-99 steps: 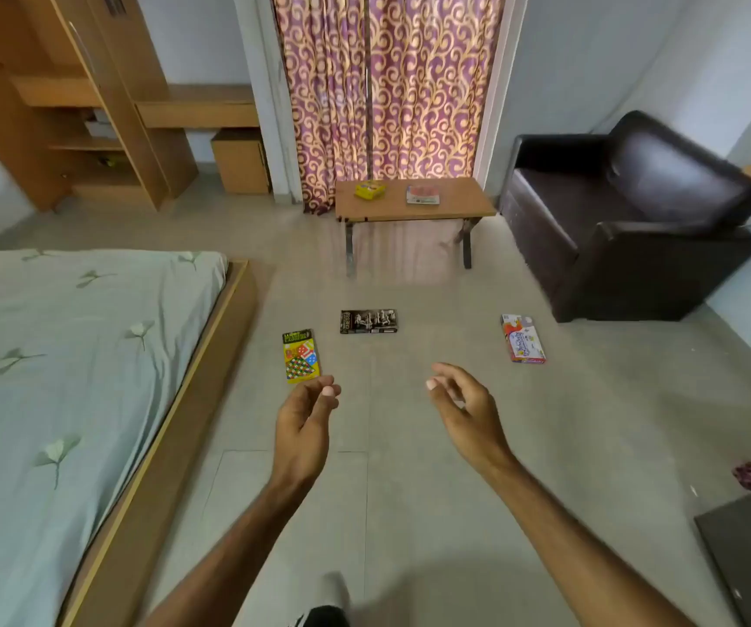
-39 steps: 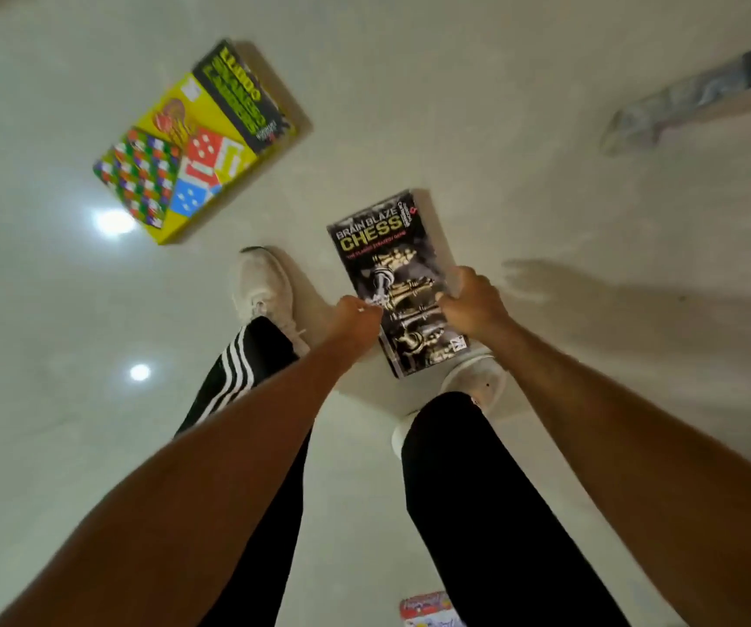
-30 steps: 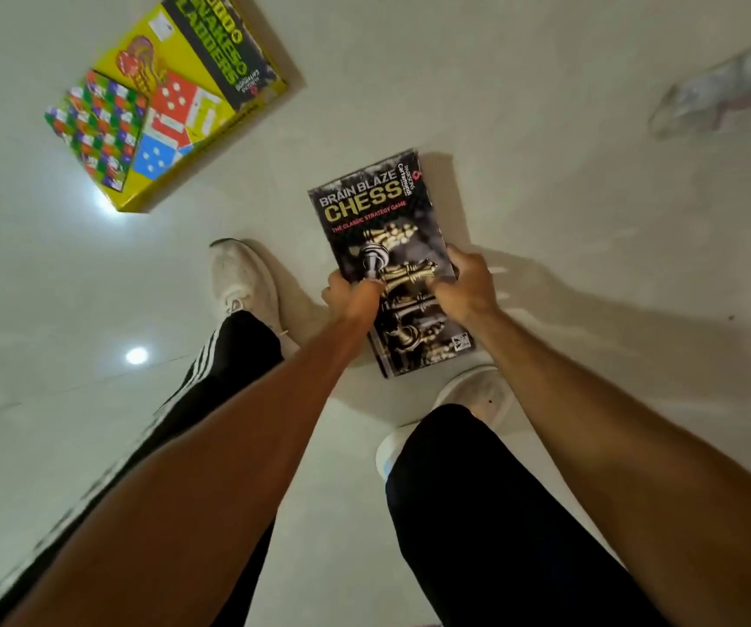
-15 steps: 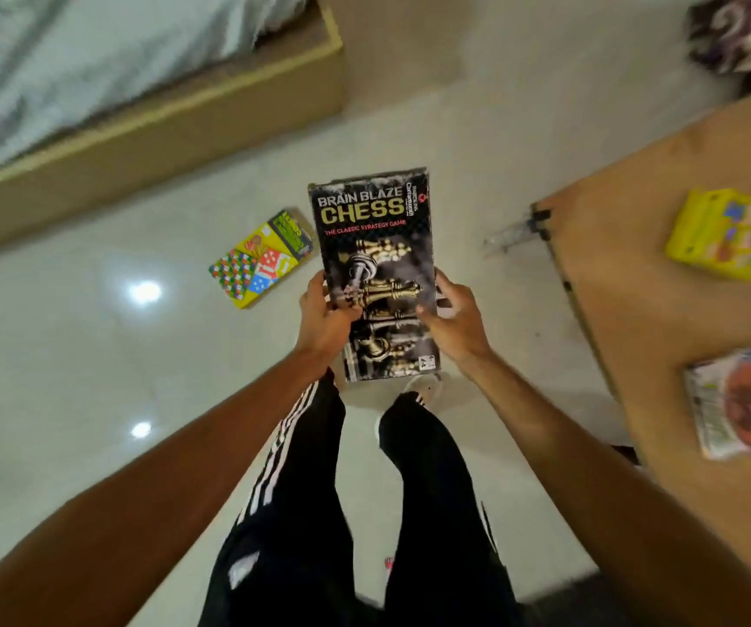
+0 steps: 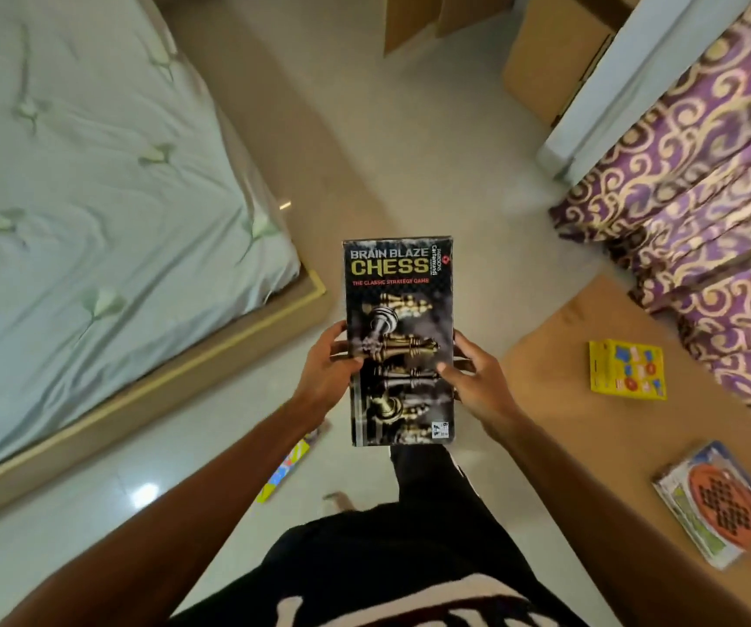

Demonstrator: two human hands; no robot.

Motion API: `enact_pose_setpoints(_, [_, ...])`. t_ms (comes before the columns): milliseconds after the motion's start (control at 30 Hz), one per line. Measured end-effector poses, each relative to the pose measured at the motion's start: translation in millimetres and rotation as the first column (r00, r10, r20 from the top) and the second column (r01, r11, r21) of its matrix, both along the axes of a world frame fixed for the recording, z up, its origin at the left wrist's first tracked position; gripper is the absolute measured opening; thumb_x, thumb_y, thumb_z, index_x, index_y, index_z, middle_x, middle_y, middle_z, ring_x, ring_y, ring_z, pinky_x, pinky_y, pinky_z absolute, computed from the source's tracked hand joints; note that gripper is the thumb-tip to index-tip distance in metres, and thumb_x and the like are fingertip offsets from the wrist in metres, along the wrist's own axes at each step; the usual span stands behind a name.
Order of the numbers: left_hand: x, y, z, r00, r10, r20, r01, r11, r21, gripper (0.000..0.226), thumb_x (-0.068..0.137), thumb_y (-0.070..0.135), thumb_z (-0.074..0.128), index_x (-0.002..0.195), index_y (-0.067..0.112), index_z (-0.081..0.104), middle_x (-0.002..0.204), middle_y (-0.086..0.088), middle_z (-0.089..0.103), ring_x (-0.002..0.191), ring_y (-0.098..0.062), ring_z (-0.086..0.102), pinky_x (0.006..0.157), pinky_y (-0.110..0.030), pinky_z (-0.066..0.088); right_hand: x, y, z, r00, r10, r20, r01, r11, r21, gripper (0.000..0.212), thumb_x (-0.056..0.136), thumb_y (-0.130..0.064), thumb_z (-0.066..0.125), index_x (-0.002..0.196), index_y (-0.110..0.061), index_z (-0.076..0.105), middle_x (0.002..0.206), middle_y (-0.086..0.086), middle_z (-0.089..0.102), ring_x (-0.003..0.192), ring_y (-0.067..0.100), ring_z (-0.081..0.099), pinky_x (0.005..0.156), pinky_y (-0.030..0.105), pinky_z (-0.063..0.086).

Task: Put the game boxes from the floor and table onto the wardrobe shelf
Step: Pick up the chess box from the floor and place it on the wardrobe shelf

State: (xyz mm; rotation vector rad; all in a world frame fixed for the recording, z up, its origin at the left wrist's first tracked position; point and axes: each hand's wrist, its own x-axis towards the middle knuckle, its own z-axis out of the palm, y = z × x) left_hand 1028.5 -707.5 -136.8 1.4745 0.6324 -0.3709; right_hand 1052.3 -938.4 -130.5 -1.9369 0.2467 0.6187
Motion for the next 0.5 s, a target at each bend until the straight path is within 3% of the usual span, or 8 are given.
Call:
enact_pose_setpoints(67, [40,0,-5,1.0,0.004,0.011,-0.004,1.0,-0.004,0.061,0.083,-0.002,0.055,0.138,0.024,0.047,0.116,-0.012,0.066,0.1,-0.026,0.064,0.081,-0.046,0.055,41,1,-2,1.0,-0.006,0.013,0.006,1.0,0.016,0.061,0.093,-0.017,0.063,0.148,-0.018,0.037,0.148,-0.002,0.046,0.122,0.013,0.054,0.095,0.025,0.051])
enact_pose_setpoints(133, [88,-1,-3,1.0,0.015,0.019,-0.014,1.0,-0.023,0.059,0.086,-0.005,0.054,0.136,0.025,0.048,0.113,-0.009,0.065,0.096,-0.022,0.063,0.069,-0.034,0.056,93,2,-6,1.0,0.006,0.02,-0.007,1.0,0.017,0.06,0.094,-0.016,0.061,0.148,-0.018,0.037,0.142,-0.003,0.05,0.105,0.002,0.058,0.075,0.009,0.05])
enact_pose_setpoints(233, [155,1,2,0.998,0.068,0.015,-0.067,0.997,-0.045,0.057,0.089,-0.011,0.051,0.135,0.022,0.049,0.105,-0.006,0.063,0.087,-0.016,0.061,0.059,-0.02,0.051,172,7,2,0.997,0.073,0.009,-0.073,0.997,-0.008,0.059,0.093,-0.023,0.063,0.147,-0.024,0.039,0.143,-0.004,0.049,0.117,0.011,0.055,0.091,0.023,0.048])
enact_pose_setpoints(333, [227,16,8,0.992,0.127,0.024,-0.126,0.991,-0.039,0.061,0.087,-0.013,0.053,0.136,0.023,0.05,0.111,-0.011,0.065,0.095,-0.024,0.063,0.072,-0.034,0.054,258,18,8,0.989,0.147,-0.005,-0.147,0.989,0.003,0.057,0.089,-0.029,0.064,0.143,-0.031,0.044,0.136,-0.006,0.058,0.115,0.015,0.062,0.096,0.042,0.054])
enact_pose_setpoints(500, [338,59,9,0.967,0.25,0.052,-0.249,0.968,-0.031,0.059,0.084,-0.013,0.056,0.125,0.029,0.058,0.103,-0.005,0.071,0.09,-0.021,0.067,0.07,-0.032,0.058,389,65,13,0.974,0.228,-0.006,-0.228,0.974,0.015,0.059,0.088,-0.025,0.064,0.143,-0.031,0.044,0.14,-0.005,0.057,0.114,0.015,0.064,0.099,0.048,0.053])
